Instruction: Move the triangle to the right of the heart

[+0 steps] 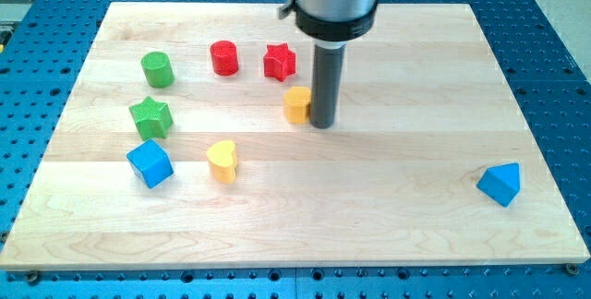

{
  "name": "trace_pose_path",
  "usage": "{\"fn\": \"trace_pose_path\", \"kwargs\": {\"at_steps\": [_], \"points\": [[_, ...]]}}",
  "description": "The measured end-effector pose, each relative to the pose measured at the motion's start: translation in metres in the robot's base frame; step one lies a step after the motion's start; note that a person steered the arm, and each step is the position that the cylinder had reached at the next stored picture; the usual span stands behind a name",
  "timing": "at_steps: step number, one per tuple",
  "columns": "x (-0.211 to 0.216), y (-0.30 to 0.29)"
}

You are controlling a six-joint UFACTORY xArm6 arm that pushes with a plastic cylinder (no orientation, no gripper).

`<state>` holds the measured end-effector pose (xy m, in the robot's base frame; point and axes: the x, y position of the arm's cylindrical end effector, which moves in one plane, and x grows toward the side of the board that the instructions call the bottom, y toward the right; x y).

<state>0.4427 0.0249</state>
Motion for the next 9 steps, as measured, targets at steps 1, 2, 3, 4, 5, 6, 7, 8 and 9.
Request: {"fn": "trace_pose_path", "kwargs": {"at_steps": [1, 2, 3, 4, 5, 6, 7, 8, 9], "points": [[-0.016, 0.004], [-0.028, -0.011], [-0.033, -0.031], [-0.044, -0.02], [-0.051, -0.044], [-0.06, -0.065], [-0.06, -0.097], [-0.045, -0.123], [-0.036, -0.074]]}}
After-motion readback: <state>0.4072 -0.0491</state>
